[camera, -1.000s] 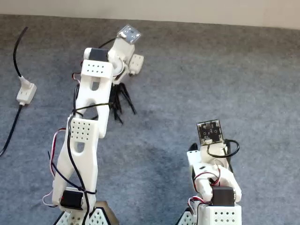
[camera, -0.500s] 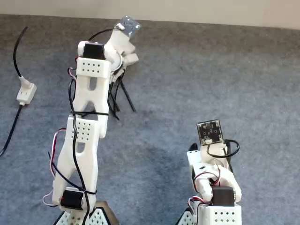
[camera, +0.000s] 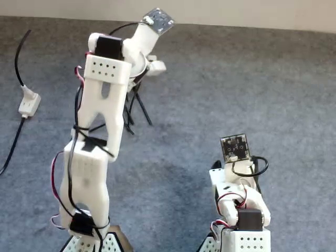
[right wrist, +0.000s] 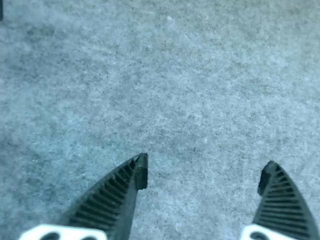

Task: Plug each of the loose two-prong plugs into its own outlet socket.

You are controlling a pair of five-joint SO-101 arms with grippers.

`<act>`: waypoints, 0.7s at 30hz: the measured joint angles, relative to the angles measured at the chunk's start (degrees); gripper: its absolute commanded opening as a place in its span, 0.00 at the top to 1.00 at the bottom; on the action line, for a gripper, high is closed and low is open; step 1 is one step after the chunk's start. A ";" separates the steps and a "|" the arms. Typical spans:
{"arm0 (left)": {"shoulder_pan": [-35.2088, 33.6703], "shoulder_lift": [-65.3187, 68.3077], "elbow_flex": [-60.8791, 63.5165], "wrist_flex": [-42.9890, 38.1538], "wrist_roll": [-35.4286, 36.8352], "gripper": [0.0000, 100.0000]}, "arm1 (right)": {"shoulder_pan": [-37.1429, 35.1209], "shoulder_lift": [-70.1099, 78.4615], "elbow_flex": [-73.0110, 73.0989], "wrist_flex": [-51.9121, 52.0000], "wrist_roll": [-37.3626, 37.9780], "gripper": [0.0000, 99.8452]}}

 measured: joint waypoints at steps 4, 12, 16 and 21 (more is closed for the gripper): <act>2.29 -10.99 14.59 0.00 0.00 1.00 | 0.00 0.00 0.00 0.00 0.00 0.67; 8.18 -38.86 57.76 -0.18 -10.46 1.00 | 0.00 0.00 0.00 0.00 0.00 0.67; 3.78 -48.88 76.13 -4.75 -18.55 1.00 | 0.00 0.00 0.00 0.00 0.00 0.67; -2.20 -55.21 94.42 -12.57 -29.54 1.00 | 0.00 0.00 0.00 0.00 0.00 0.67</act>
